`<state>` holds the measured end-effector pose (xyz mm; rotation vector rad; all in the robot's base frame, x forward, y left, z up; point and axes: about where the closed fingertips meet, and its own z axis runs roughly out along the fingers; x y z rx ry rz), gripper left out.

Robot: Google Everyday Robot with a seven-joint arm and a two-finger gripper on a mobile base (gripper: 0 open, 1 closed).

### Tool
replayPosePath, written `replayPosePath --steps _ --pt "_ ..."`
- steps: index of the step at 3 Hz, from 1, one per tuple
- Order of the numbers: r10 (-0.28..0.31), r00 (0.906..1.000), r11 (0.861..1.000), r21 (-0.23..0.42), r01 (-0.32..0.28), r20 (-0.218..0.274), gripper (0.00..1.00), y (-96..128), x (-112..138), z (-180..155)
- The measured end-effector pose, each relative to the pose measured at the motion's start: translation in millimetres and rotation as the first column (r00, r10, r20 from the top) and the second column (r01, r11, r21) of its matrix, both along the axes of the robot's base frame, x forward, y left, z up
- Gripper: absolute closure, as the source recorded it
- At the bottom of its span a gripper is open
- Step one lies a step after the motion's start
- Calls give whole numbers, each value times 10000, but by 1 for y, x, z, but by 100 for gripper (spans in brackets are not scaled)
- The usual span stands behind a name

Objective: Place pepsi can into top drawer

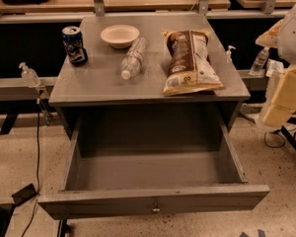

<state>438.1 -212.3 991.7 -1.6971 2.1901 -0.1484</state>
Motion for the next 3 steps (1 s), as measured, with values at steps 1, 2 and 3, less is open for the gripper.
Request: replayPosePath --steps 1,2,3 --pt "0 10000 10000 0 0 0 0 0 0 0" --pt "224 9997 9997 -46 -224 -15 0 8 5 1" --pt "1186 9911 9927 146 -1196 607 0 52 84 1"
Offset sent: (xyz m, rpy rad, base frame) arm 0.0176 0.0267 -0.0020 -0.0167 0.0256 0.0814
